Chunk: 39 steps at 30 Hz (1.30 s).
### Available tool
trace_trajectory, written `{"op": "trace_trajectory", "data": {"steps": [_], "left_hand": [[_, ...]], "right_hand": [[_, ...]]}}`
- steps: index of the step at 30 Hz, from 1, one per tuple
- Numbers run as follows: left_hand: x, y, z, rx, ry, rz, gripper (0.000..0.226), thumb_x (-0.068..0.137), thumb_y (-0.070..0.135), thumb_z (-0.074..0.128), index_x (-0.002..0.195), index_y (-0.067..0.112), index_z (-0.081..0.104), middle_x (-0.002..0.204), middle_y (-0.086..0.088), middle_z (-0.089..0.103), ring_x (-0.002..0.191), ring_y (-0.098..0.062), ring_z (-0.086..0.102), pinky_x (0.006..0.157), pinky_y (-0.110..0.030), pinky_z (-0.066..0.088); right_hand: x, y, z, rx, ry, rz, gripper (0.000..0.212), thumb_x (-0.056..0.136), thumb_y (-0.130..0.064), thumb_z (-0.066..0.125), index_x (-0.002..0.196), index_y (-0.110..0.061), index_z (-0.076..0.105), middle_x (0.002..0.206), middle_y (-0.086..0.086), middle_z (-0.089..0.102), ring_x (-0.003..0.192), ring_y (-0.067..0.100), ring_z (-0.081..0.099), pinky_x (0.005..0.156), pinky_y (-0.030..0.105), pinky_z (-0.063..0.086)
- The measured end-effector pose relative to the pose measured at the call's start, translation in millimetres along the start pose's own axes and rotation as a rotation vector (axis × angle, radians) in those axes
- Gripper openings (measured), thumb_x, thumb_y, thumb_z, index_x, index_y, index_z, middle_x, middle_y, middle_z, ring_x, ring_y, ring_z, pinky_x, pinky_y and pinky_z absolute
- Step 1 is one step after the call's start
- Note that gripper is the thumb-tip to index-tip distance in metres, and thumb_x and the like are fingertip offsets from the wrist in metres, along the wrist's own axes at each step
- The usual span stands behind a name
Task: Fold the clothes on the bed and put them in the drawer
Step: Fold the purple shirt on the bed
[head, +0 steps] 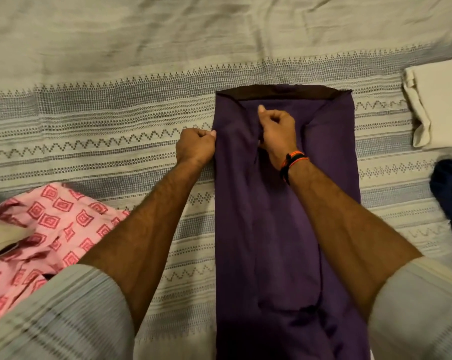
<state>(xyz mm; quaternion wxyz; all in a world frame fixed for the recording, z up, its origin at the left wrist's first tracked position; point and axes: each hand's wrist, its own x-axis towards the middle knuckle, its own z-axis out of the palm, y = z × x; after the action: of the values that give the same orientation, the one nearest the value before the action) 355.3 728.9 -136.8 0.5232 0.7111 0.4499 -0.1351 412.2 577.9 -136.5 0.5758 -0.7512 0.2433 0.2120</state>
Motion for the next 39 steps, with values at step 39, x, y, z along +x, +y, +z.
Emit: {"op": "trace_trajectory", "data": {"steps": [39], "left_hand": [[-16, -3, 11, 0.404, 0.296, 0.746, 0.029, 0.079, 0.010, 0.073, 0.106, 0.013, 0.062, 0.107, -0.005, 0.059, 0.094, -0.018, 0.057, 0.083, -0.031, 0.050]], "right_hand": [[-12, 7, -11, -0.665, 0.088, -1.126, 0.014, 0.085, -0.008, 0.065, 0.097, 0.000, 0.064, 0.100, 0.017, 0.062, 0.091, 0.033, 0.060, 0.081, 0.043, 0.050]]}}
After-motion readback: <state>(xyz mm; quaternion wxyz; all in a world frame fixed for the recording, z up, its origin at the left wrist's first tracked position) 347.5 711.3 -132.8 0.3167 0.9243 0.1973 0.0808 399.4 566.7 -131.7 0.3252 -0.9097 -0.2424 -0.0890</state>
